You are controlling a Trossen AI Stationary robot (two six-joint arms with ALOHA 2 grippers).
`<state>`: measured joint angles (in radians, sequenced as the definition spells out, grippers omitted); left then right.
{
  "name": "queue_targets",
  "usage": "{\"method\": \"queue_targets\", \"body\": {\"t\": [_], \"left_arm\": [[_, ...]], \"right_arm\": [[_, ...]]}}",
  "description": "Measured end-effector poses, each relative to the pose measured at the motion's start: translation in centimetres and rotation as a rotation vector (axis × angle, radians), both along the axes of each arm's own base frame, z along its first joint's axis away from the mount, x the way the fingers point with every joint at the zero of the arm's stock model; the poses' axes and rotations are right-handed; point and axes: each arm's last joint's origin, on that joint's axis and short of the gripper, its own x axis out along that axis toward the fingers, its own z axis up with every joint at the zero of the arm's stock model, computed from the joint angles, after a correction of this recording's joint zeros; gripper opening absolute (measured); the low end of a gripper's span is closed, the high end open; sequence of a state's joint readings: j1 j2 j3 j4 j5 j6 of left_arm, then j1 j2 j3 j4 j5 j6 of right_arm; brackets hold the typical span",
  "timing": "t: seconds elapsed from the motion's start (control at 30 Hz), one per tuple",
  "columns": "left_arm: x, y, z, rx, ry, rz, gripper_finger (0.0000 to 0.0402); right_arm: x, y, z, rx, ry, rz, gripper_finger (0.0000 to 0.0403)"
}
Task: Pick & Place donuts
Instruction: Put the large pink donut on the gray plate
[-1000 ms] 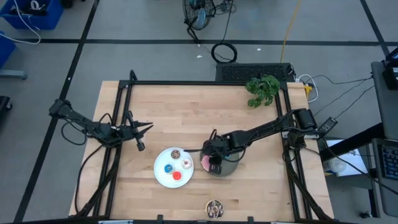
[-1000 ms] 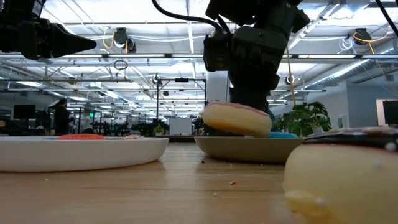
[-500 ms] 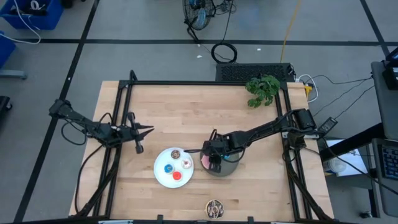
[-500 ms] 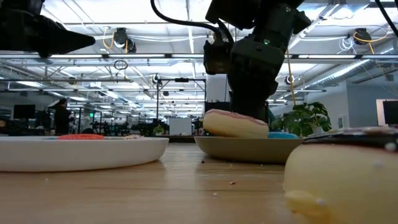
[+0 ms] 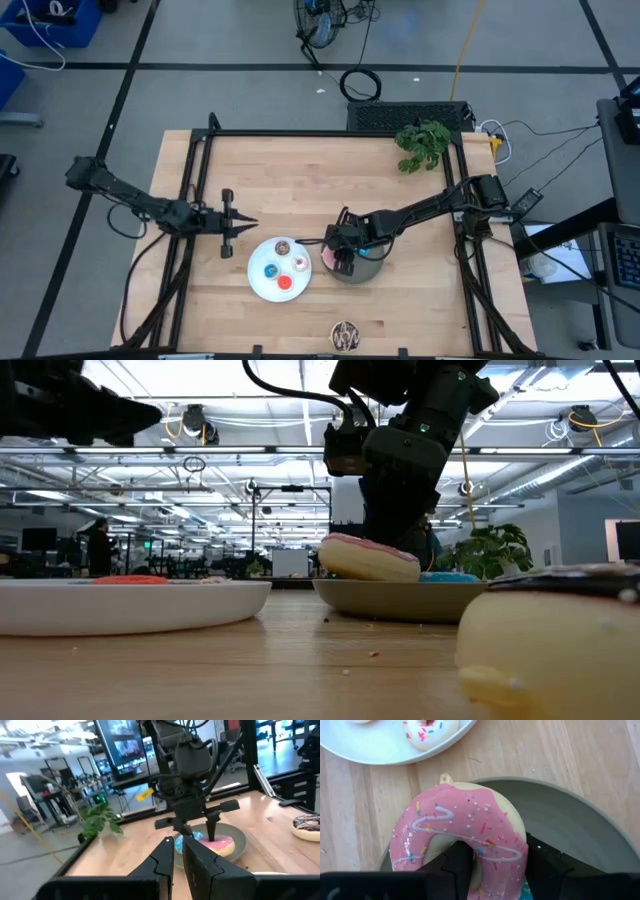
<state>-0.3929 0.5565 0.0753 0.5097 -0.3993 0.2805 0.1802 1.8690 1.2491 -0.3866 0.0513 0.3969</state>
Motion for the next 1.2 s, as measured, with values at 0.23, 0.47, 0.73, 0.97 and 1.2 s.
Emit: {"method": "queue_targets", "body": {"t": [0.23,0.47,0.73,0.97,1.2], "left_arm": [[3.5,-0.5,-0.4,-0.036,0.092,-0.087,0.0046],[7.7,-1.6,-1.2,-0.042,0.165,-0.128,0.0046],[12.5,-3.0,-2.1,-0.080,0.174,-0.159,0.0046],[16.2,-3.9,-3.4,-0.060,0.225,-0.201,0.0046],[19.6,-3.6,-5.1,-0.112,0.274,-0.224,0.0046]], "right_arm": [[0.0,0.0,0.0,0.002,0.003,-0.006,0.0140],[0.0,0.0,0.0,0.004,0.006,-0.009,0.0139],[0.1,0.0,0.1,0.008,-0.015,-0.009,0.0139],[0.1,0.0,0.1,0.007,-0.015,-0.009,0.0139],[0.0,0.0,0.0,0.017,0.003,-0.031,0.0139]]}}
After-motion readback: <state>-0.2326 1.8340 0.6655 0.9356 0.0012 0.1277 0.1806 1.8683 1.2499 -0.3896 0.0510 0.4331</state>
